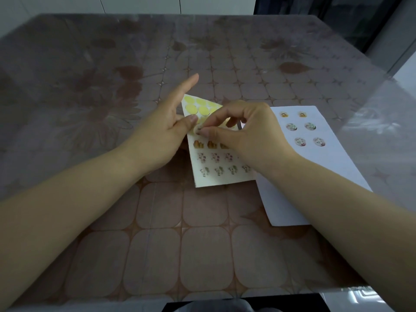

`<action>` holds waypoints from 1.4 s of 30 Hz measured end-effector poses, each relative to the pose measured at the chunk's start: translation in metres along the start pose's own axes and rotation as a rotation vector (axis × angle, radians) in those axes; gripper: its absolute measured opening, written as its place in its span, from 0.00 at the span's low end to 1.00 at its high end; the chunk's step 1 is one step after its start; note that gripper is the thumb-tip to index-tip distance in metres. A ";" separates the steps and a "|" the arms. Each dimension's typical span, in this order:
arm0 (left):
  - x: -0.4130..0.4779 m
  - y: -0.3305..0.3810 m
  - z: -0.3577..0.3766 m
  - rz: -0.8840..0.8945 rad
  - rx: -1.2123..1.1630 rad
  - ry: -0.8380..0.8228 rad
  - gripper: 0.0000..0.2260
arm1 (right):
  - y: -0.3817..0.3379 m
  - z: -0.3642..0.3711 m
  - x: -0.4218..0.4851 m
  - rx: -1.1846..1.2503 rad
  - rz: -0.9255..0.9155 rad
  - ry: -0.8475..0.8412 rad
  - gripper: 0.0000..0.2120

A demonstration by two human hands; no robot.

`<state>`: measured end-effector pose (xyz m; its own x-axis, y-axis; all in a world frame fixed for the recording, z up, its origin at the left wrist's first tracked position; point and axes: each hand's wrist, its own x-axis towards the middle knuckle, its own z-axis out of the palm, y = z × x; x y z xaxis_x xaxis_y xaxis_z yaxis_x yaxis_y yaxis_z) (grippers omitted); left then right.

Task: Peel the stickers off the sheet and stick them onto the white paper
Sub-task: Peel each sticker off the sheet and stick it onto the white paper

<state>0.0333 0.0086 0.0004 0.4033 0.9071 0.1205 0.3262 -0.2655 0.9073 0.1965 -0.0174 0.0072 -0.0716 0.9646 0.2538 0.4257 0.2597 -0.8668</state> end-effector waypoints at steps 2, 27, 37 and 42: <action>-0.001 0.002 0.001 0.006 0.027 -0.010 0.26 | 0.001 -0.002 0.001 0.014 0.027 0.032 0.04; 0.012 -0.013 -0.008 0.028 -0.005 0.121 0.21 | 0.009 -0.076 -0.017 -0.243 0.478 -0.192 0.04; 0.011 -0.013 -0.008 0.030 -0.006 0.090 0.21 | 0.013 -0.073 -0.018 -0.287 0.444 -0.184 0.03; 0.011 -0.013 -0.009 0.037 -0.011 0.083 0.21 | 0.014 -0.071 -0.020 -0.310 0.407 -0.146 0.08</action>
<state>0.0259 0.0246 -0.0064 0.3427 0.9208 0.1863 0.3032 -0.2961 0.9058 0.2681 -0.0366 0.0200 0.0391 0.9866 -0.1581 0.6906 -0.1410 -0.7093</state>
